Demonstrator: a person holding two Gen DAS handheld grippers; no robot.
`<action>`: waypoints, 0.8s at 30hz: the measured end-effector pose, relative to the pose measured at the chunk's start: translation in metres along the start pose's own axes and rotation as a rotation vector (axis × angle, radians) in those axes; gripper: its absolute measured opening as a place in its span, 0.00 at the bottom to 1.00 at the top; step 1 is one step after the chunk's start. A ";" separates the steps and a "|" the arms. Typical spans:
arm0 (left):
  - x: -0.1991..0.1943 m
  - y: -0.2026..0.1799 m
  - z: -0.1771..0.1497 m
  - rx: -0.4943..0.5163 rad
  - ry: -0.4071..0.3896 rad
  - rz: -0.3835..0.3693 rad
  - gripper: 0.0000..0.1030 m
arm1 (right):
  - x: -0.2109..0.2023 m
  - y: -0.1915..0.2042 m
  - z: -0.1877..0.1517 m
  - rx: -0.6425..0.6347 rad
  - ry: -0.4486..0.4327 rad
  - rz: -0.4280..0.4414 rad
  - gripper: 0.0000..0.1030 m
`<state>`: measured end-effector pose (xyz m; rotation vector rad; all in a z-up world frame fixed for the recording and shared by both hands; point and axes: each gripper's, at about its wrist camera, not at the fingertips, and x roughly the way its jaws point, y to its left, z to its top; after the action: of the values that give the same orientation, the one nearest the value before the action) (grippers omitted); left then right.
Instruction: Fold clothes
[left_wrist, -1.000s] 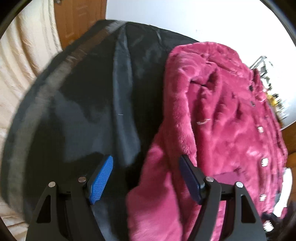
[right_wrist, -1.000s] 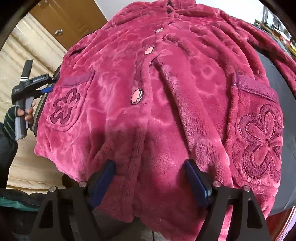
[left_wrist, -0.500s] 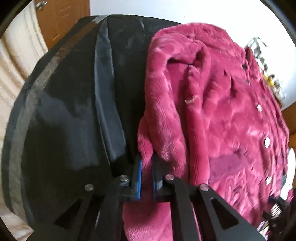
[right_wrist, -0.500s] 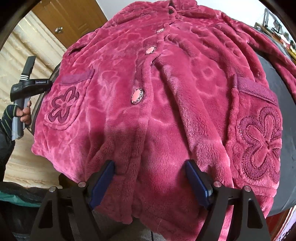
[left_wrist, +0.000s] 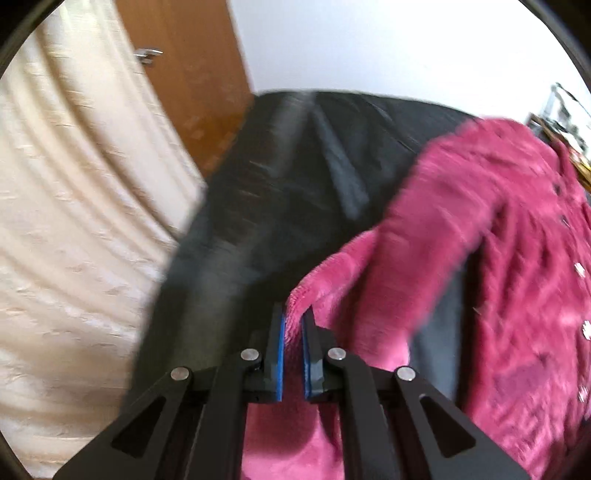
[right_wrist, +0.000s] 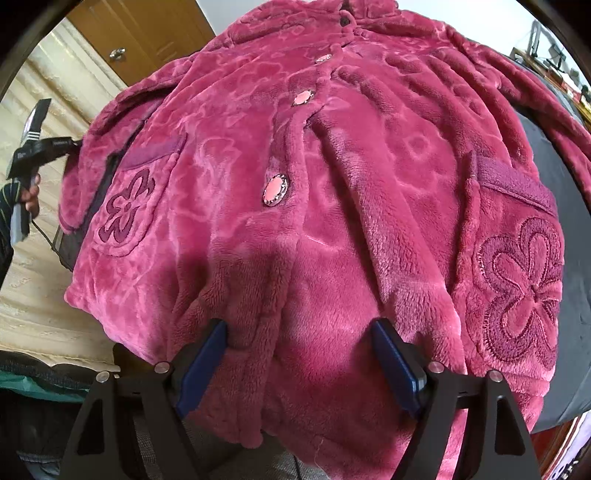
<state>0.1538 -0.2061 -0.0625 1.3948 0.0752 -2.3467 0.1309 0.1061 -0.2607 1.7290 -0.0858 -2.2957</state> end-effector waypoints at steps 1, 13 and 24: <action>-0.001 0.008 0.003 -0.011 -0.015 0.033 0.08 | 0.000 0.000 0.000 -0.002 0.001 0.000 0.83; 0.022 0.017 0.005 -0.048 0.030 0.114 0.11 | 0.005 0.009 0.002 -0.043 0.025 0.002 0.95; -0.005 -0.030 0.008 -0.128 -0.007 -0.065 0.44 | -0.010 -0.002 0.014 0.005 0.011 0.044 0.95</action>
<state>0.1383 -0.1790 -0.0590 1.3415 0.2681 -2.3537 0.1203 0.1087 -0.2476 1.7247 -0.1256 -2.2564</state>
